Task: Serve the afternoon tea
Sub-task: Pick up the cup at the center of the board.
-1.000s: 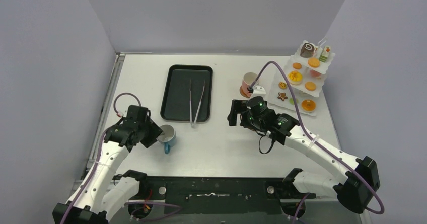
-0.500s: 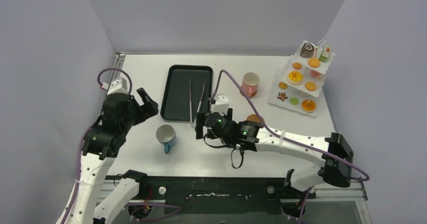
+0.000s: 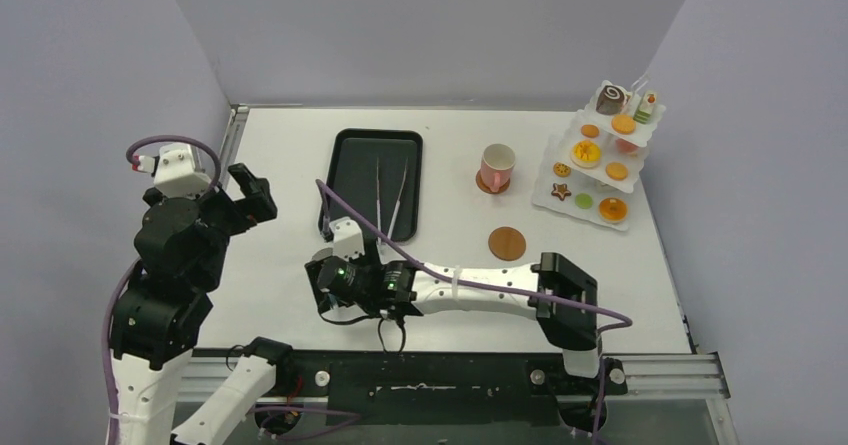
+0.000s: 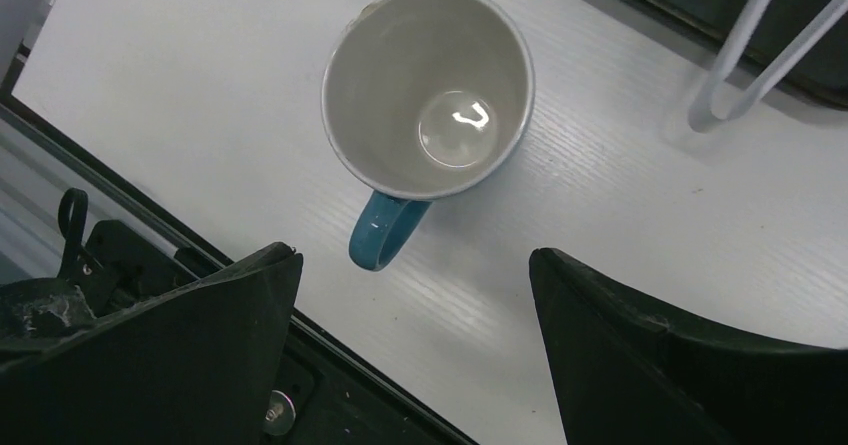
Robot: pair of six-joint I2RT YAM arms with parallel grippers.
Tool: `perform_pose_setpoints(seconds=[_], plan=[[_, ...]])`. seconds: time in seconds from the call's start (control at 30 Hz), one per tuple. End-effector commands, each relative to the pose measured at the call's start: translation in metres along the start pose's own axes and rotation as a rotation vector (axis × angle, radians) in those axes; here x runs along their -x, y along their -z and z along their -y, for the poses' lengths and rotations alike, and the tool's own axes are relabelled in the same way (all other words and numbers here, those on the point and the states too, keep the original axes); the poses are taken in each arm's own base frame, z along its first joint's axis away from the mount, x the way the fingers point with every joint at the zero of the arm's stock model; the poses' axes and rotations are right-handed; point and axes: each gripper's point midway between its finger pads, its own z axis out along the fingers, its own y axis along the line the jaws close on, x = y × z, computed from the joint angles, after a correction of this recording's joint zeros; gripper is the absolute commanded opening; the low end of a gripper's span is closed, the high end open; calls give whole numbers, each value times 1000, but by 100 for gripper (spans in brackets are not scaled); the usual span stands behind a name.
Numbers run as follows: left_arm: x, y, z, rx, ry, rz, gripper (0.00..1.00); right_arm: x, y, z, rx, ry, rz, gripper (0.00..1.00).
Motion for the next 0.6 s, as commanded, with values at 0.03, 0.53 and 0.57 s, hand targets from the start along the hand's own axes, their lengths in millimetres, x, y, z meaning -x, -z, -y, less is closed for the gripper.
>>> perform_pose_setpoints(seconds=[0.03, 0.53, 0.57], plan=[[27, 14, -28, 127, -69, 99, 97, 1, -14, -27, 50, 21, -17, 87], [28, 16, -41, 184, -103, 155, 97, -32, -46, 3, -104, 122, -126, 79], [28, 16, -41, 184, -105, 155, 97, -30, -45, 7, -116, 127, -123, 77]])
